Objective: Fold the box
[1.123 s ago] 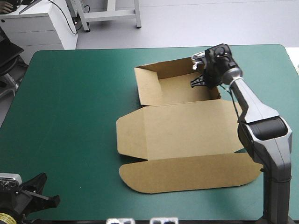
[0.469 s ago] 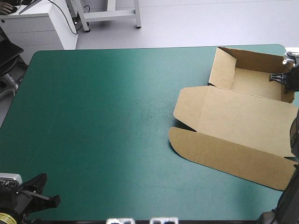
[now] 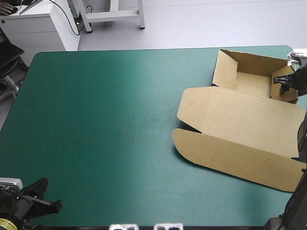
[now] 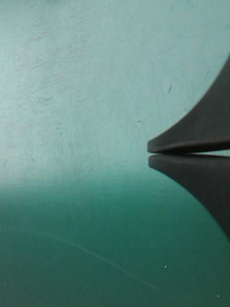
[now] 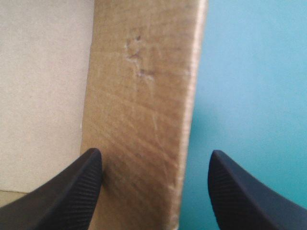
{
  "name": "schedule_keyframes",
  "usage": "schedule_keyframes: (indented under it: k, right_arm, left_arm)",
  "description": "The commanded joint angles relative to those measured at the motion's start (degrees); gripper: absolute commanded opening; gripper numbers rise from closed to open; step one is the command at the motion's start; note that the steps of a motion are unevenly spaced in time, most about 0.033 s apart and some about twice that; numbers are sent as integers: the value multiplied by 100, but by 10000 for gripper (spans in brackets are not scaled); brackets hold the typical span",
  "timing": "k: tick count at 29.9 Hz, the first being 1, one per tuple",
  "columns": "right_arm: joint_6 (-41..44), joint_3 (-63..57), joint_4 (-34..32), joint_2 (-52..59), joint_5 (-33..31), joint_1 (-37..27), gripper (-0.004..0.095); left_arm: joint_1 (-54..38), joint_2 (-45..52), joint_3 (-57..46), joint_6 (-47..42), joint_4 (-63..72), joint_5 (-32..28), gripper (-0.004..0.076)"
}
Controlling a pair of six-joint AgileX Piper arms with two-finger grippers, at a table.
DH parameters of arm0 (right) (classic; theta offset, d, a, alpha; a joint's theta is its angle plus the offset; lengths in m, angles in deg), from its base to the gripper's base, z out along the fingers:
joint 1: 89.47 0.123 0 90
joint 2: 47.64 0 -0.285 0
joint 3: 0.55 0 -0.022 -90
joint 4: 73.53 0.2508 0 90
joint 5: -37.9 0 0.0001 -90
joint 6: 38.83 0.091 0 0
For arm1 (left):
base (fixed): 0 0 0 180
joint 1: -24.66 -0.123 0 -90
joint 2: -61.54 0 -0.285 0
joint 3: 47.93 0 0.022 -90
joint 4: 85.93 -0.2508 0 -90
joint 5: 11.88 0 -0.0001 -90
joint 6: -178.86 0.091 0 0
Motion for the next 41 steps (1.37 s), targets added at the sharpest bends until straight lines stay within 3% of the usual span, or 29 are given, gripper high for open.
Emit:
schedule_keyframes:
  k: [1, 9, 11, 13, 17, 22, 27, 36, 41]
  right_arm:
    - [-32, 293, -110, 417, -78, -23, 611]
    - [408, 941, 63, 905, -78, -23, 605]
    - [376, 975, 367, 1184, -78, -23, 562]
    - [298, 975, 745, 1503, -78, -23, 454]
    - [-50, 975, 1437, 2114, -78, -12, -19]
    - [-152, 873, 1731, 2945, -78, 88, 2]
    - [-215, 143, 843, 3947, -78, 716, 1]
    - [-76, -1169, -64, 5346, 18, 2381, 1]
    - [100, -2049, -521, 6197, 42, 2903, 0]
  left_arm:
    - [24, -88, 149, -69, -41, -381, -8]
    - [24, -88, 149, -69, -84, -381, -8]
    - [24, -88, 149, -69, -126, -381, -8]
    - [24, -88, 146, -69, -173, -381, -8]
    - [24, -88, 146, -69, -325, -381, -8]
    - [24, -88, 146, -69, -372, -414, -8]
    - [24, -88, 146, -69, -366, -466, -8]
    - [24, -88, 146, -42, -343, -649, -8]
    - [24, -88, 146, -42, -306, -649, -8]
